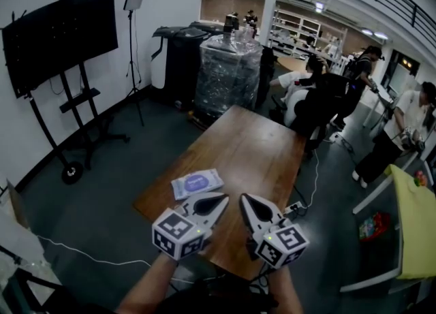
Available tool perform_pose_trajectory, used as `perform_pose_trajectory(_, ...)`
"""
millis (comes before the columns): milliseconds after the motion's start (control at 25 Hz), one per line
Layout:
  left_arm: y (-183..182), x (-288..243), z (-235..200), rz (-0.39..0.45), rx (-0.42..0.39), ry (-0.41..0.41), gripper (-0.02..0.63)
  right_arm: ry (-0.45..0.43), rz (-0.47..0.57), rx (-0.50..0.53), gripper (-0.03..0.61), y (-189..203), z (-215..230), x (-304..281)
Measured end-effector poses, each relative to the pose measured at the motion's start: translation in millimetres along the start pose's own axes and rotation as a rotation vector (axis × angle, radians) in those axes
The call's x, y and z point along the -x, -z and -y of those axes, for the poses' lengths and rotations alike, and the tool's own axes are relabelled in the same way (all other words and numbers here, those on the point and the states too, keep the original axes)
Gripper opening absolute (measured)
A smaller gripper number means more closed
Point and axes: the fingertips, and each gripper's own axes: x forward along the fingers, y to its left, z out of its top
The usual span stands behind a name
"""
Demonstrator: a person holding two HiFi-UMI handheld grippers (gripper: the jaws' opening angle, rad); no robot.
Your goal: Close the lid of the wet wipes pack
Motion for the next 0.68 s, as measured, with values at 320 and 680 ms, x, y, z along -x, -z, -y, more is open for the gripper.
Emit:
perform_pose_trajectory(320, -2.0, -4.6, 1.2, 0.004, 0.001, -0.003, 0.003, -0.003, 0.010, 0.005, 0.009, -5.5, 4.7, -0.9)
perform_pose_trajectory(680, -5.7, -7.0, 3.0, 0.014, 0.008, 0.013, 0.003, -0.003, 0.003, 0.004, 0.009, -3.8, 3.2, -4.7)
